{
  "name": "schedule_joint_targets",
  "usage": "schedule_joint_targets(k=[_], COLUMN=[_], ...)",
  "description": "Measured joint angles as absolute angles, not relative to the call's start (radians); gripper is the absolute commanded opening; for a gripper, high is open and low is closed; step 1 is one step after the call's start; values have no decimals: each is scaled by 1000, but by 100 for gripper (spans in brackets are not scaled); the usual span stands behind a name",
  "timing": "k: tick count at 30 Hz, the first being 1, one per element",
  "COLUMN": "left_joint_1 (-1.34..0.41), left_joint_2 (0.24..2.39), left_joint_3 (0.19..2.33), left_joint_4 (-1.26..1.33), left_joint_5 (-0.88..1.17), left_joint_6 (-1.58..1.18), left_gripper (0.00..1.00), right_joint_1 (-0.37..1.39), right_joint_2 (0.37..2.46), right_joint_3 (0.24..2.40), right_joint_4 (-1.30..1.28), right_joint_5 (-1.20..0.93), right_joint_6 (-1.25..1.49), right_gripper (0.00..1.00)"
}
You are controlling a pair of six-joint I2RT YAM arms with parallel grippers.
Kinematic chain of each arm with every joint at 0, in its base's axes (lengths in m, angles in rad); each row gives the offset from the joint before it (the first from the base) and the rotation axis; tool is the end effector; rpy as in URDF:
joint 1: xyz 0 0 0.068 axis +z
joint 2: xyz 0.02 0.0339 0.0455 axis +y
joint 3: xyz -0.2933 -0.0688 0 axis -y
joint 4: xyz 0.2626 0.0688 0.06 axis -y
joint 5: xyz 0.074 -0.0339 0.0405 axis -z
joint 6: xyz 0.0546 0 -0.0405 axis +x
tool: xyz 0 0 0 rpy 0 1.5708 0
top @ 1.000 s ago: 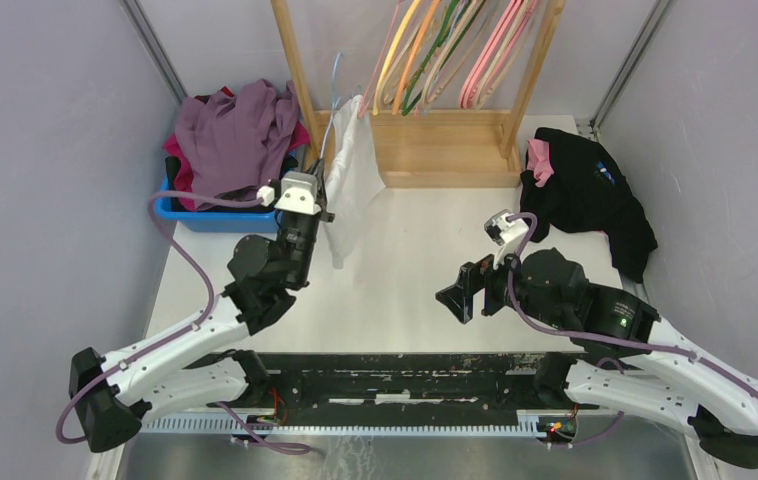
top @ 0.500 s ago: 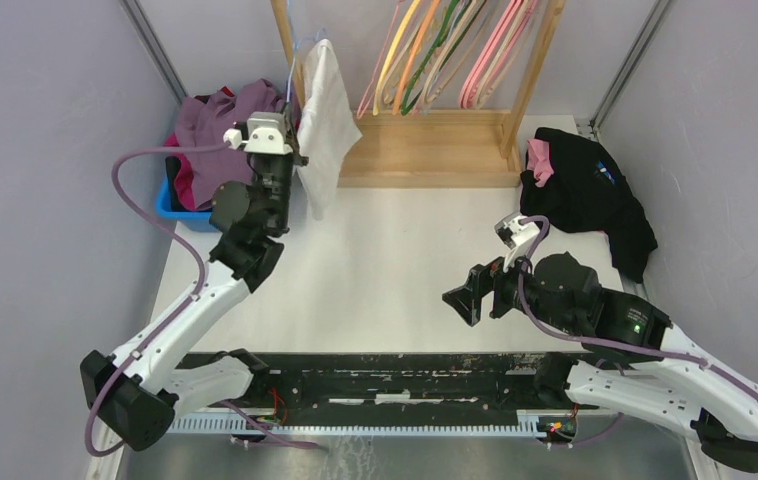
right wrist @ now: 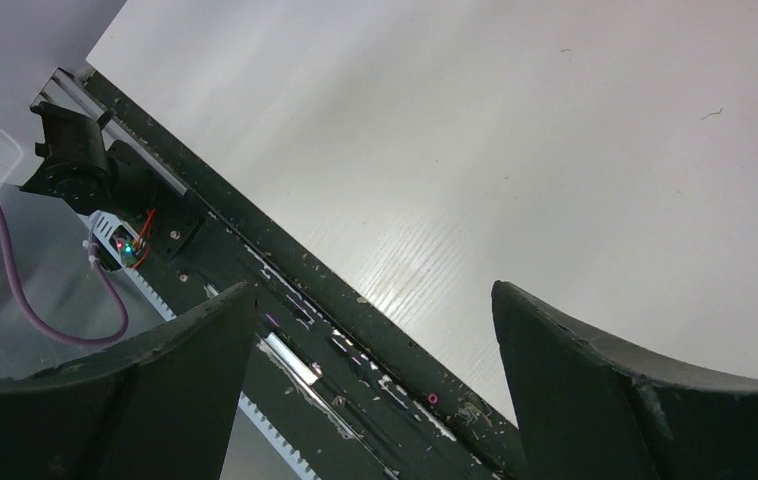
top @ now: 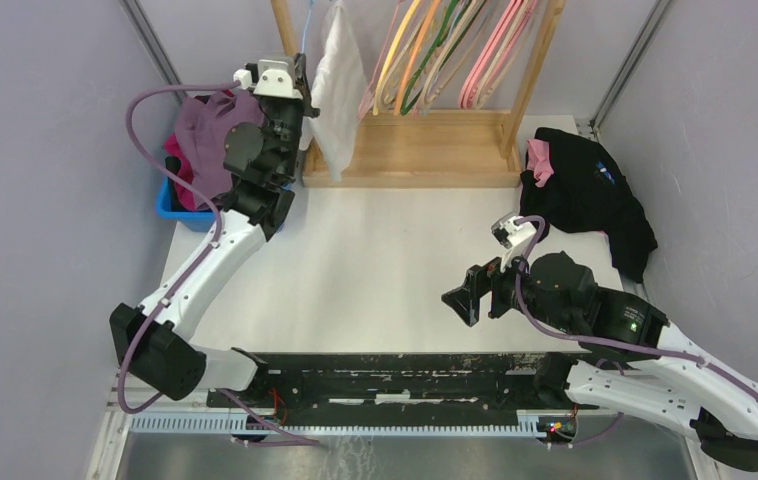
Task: Place the skirt on the hanger
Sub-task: Place the hanger at the clothesline.
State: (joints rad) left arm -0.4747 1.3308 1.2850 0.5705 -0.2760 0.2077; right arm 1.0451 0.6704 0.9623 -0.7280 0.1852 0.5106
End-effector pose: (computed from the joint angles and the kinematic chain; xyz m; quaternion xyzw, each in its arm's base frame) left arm 0.2957 -0.1353 0.5097 0.0533 0.5061 -0.0461 0.8596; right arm 0.0790 0.1162 0.3748 -0.1738 0.8230 0.3199 0.4359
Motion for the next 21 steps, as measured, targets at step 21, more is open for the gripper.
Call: schedule_joint_targets(k=[21], left_joint_1=[-353], left_joint_2=[1610], left_joint_3=[1530], left_joint_4=[477], left_joint_5=[-233], left_joint_6=[53], left_gripper=[4], right_joint_1=[1045], right_joint_2=[573], right_joint_3=[914], right_joint_4=[-735], right_joint_5=[186], right_joint_6=[526], right_gripper=[92])
